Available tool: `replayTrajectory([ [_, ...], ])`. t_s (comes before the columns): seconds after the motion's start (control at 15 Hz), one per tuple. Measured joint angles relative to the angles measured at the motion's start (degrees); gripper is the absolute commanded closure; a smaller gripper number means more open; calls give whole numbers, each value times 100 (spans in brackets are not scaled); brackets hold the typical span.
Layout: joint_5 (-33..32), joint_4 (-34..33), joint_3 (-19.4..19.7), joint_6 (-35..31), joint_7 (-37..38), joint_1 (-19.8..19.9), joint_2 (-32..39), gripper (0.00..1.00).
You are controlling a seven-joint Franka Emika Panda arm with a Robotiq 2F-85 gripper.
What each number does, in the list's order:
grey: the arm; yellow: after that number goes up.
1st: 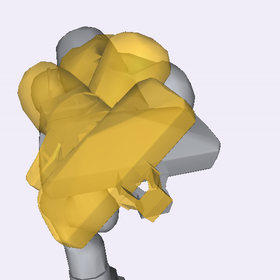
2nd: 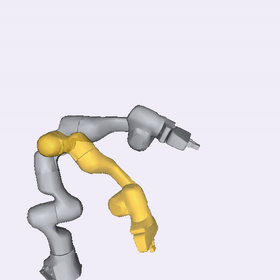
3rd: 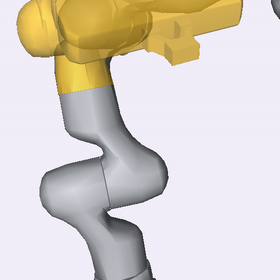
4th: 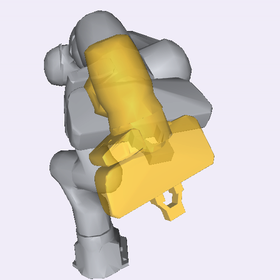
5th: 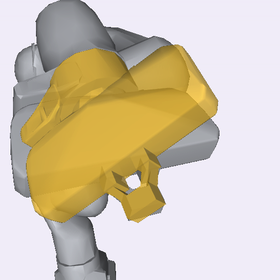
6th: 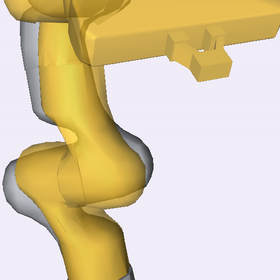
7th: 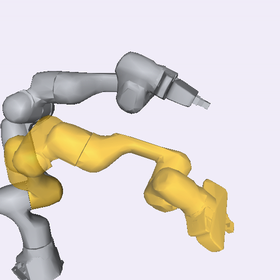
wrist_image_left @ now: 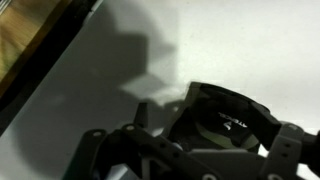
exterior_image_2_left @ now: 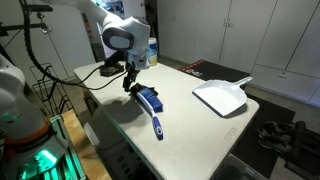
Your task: Put the cleaning brush on the glove to the right
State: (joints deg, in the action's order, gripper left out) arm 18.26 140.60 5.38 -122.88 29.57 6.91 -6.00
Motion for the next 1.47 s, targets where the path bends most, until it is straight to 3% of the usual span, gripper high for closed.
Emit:
replayTrajectory([
  [0.33,586,183,4,-654,-633,1,223,1],
  [0.8,1542,434,56,-1190,-1588,1,267,12],
  [1.27,1997,541,86,-1353,-2141,1,228,3],
  [1.47,2111,548,87,-1429,-2307,1,183,5],
])
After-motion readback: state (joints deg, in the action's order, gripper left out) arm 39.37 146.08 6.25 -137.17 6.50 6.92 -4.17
